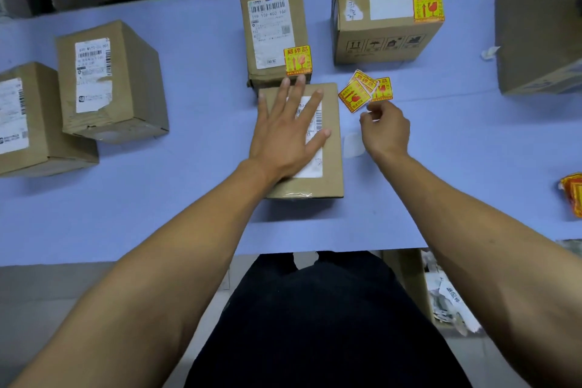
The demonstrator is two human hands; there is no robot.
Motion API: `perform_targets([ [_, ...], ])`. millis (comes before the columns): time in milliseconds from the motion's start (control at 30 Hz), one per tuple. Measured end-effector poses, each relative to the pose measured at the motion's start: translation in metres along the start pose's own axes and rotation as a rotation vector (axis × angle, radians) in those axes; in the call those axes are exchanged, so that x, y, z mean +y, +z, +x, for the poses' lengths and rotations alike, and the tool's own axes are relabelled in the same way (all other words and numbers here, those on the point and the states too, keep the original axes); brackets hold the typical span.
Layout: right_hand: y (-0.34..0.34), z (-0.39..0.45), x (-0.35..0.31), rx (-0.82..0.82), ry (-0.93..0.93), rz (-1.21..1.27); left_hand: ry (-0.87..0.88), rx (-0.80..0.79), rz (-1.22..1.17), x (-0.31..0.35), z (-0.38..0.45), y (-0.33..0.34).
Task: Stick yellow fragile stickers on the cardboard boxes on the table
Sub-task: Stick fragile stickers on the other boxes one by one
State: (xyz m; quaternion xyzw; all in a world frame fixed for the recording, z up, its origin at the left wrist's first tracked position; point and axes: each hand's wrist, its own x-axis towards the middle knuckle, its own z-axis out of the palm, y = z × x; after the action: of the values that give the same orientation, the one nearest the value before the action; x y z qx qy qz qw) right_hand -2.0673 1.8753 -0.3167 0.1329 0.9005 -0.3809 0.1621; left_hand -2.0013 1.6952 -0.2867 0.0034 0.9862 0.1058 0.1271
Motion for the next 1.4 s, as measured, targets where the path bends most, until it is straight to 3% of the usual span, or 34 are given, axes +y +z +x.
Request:
perform_targets([
  [333, 0.023, 0.045, -0.008, 0.026, 0.229, 0.062, -0.022, 0.038, 0.017, -0.002, 0.003, 0.008],
  [500, 0.026, 0.055, -0.01, 0.008, 0.284, 0.032, -0.034, 0.029, 0.002, -0.001, 0.003, 0.006],
  [700, 0.023, 0.057, -0.003, 0.021, 0.319, 0.184, -0.042, 0.016, 0.012, -0.001, 0.002, 0.003],
  [933, -0.001, 0.043, -0.006, -0.072, 0.322, 0.312, -0.022, 0.016, -0.071, -0.002, 0.0, -0.001],
  [1067, -0.027, 0.013, -0.022, -0.092, 0.173, 0.41, -0.052, 0.136, -0.356, 0.004, -0.004, -0.015],
  [1167, -0.044, -0.019, -0.043, -0.158, 0.054, 0.497, -0.187, 0.218, -0.718, 0.018, -0.001, -0.038],
  [1300, -0.053, -0.061, -0.071, -0.363, -0.052, 0.574, -0.342, -0.008, -1.438, 0.03, -0.002, -0.068],
  [1400, -0.054, -0.08, -0.086, -0.435, -0.074, 0.627, -0.31, -0.06, -1.568, 0.024, -0.013, -0.08],
])
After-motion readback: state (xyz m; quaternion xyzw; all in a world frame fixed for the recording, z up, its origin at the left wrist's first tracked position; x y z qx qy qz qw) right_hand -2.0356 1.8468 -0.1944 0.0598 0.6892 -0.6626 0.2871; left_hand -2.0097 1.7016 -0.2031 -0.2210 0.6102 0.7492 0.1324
